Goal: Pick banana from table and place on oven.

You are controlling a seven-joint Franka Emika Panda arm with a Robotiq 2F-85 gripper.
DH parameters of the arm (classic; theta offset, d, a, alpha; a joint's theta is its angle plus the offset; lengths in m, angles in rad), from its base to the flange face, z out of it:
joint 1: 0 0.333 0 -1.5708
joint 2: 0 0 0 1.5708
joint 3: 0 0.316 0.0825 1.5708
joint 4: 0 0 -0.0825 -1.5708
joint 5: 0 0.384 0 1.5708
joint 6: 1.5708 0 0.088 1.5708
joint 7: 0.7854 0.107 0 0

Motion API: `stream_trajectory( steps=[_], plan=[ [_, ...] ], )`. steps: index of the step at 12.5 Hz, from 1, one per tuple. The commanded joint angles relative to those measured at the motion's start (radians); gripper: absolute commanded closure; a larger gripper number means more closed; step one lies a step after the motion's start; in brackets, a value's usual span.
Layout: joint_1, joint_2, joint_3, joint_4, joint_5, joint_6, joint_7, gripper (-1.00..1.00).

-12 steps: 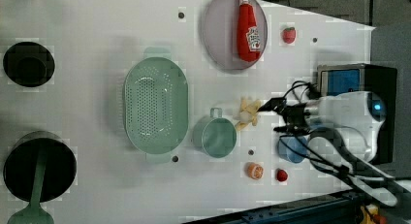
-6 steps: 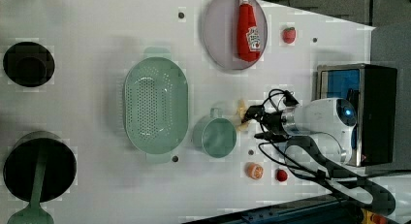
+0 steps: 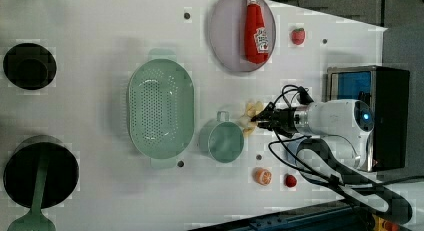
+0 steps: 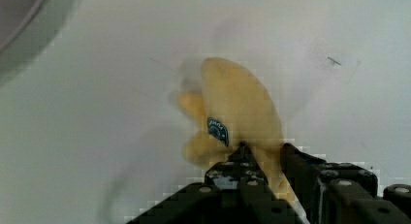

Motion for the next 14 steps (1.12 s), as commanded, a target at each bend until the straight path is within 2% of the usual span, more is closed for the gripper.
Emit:
stream_trajectory(
  steps=[1, 6, 10, 14],
  plan=[
    [-0.006, -0.015, -0.011, 0.009, 0.002, -0.002, 0.036, 0.50],
    [-0.006, -0.227, -0.010, 0.041, 0.002, -0.075, 0.036, 0.50],
    [-0.014, -0.431, -0.020, 0.129, 0.002, -0.368, 0.035, 0.50],
    [-0.015, -0.539, -0.052, 0.310, 0.002, -0.746, 0.030, 0.50]
  ],
)
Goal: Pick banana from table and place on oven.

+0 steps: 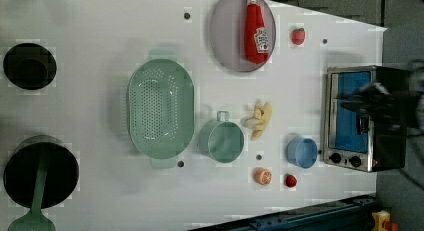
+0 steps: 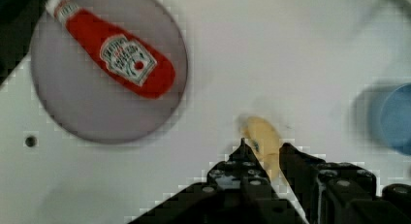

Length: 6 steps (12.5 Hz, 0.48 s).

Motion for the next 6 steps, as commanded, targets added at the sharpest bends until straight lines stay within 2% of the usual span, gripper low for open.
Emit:
stream_trajectory(
  steps=[1, 3, 6],
  plan=[
    [-0.004, -0.026, -0.032, 0.112, 0.022, -0.239, 0.021, 0.50],
    [-0.005, -0.026, -0.070, 0.213, 0.022, -0.369, 0.011, 0.50],
    [-0.012, 0.005, -0.159, 0.302, 0.022, -0.388, -0.131, 0.50]
  ],
)
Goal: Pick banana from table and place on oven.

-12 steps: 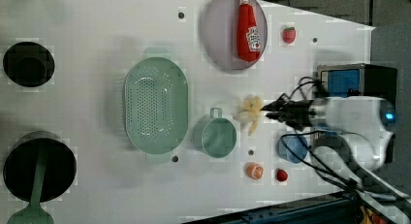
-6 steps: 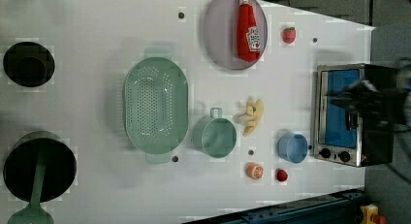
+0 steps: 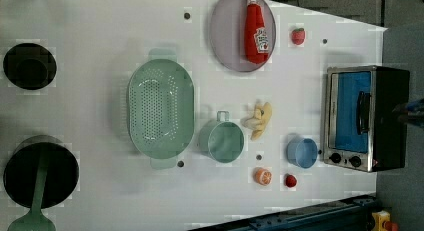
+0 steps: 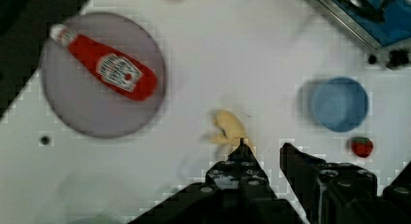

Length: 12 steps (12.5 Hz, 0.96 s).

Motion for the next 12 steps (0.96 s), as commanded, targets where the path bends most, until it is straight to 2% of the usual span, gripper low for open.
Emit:
stream_trajectory(
  steps=[1, 6, 12],
  plan=[
    [-0.015, 0.066, -0.136, 0.035, 0.010, -0.022, -0.176, 0.50],
    [-0.031, 0.195, -0.364, 0.100, 0.010, 0.015, -0.544, 0.50],
    [-0.042, 0.366, -0.618, 0.102, 0.011, 0.227, -0.873, 0.50]
  ],
)
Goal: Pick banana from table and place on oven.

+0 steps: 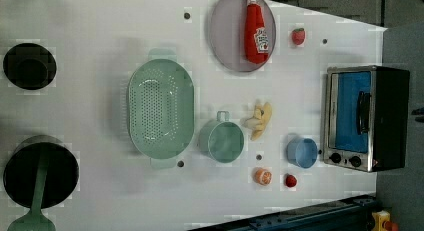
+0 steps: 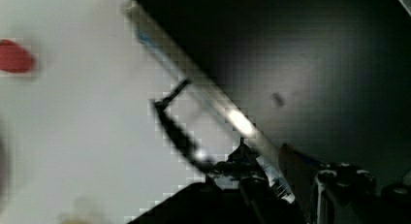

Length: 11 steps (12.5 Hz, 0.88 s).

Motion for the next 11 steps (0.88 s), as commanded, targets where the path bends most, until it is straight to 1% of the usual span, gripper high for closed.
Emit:
stream_trajectory(
  steps=[1, 2, 3, 5, 9, 10, 11],
  plan=[
    [-0.008, 0.005, -0.078, 0.011, -0.016, 0.064, -0.196, 0.50],
    [-0.011, 0.028, -0.094, 0.011, -0.012, 0.075, -0.225, 0.50],
    [-0.017, 0.047, -0.102, 0.011, 0.000, 0.094, -0.245, 0.43],
    [-0.030, 0.070, -0.105, 0.010, 0.027, 0.133, -0.269, 0.02],
    [-0.030, 0.072, -0.098, -0.002, 0.039, 0.131, -0.271, -0.89],
    [-0.028, 0.069, -0.097, 0.001, 0.039, 0.131, -0.271, -1.00],
    [-0.023, 0.058, -0.093, 0.009, 0.038, 0.129, -0.271, -1.00]
  ],
)
